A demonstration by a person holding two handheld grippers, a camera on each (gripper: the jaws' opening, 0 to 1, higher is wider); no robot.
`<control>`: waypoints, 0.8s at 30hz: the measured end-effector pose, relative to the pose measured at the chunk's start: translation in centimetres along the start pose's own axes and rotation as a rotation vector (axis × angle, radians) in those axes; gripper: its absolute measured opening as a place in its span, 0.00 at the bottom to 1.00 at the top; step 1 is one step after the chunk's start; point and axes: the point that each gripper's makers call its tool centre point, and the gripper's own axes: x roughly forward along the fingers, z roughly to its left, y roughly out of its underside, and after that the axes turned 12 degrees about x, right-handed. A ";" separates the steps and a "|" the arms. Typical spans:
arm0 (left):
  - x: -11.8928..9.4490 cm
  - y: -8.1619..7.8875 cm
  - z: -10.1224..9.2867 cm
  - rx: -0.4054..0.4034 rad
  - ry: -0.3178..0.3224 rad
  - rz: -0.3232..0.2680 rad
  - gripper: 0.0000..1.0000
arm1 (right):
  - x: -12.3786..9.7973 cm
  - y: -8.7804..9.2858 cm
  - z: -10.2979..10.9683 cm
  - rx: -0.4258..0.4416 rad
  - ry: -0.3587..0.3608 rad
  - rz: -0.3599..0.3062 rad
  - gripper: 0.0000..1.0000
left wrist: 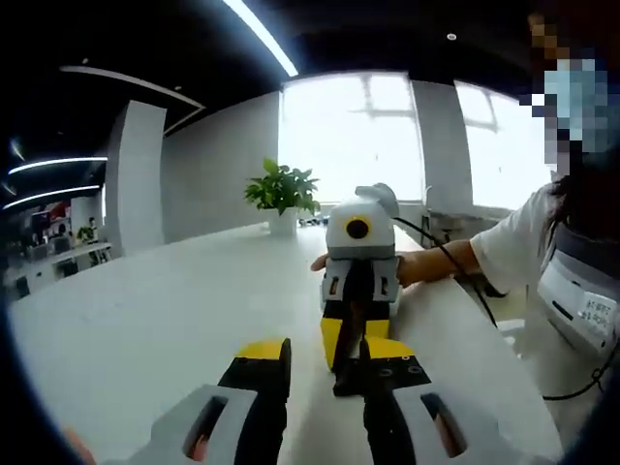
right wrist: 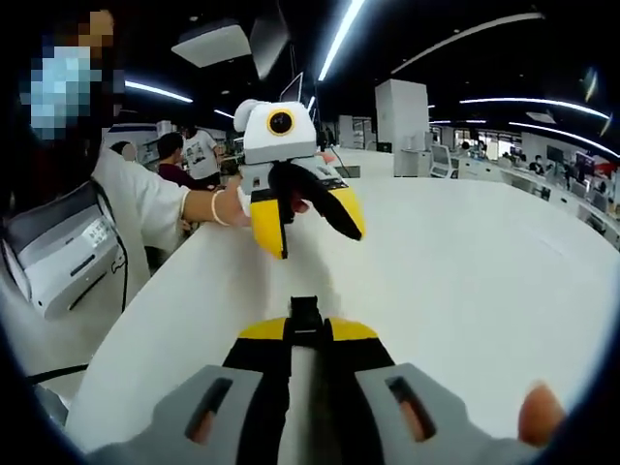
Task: Snap the two parts of the plastic buckle together until the buckle closes and remains connected.
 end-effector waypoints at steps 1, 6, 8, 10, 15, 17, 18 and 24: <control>0.0 0.0 0.2 -0.003 -0.006 -0.004 0.28 | -0.2 -0.1 -0.7 0.019 0.007 -0.004 0.13; -0.1 0.2 0.8 -0.029 -0.017 -0.008 0.28 | -0.5 -0.6 -3.5 0.037 0.052 -0.003 0.13; -0.2 0.1 0.9 -0.032 -0.022 -0.013 0.28 | -0.6 -0.8 -4.6 0.016 0.077 0.013 0.13; -0.3 -0.1 1.1 -0.031 -0.034 -0.021 0.28 | -0.7 -1.0 -5.5 -0.004 0.093 0.026 0.13; -0.6 -0.1 1.6 -0.048 -0.052 -0.031 0.27 | -0.5 -1.8 -8.1 -0.030 0.124 0.042 0.13; -0.6 0.0 1.7 -0.056 -0.055 -0.031 0.27 | -0.3 -2.0 -9.0 -0.032 0.130 0.046 0.13; -0.6 0.1 1.8 -0.058 -0.059 -0.029 0.27 | -0.2 -2.2 -9.4 -0.036 0.127 0.046 0.13; -0.8 0.3 2.2 -0.071 -0.078 -0.031 0.27 | 0.6 -2.4 -10.4 -0.035 0.118 0.062 0.13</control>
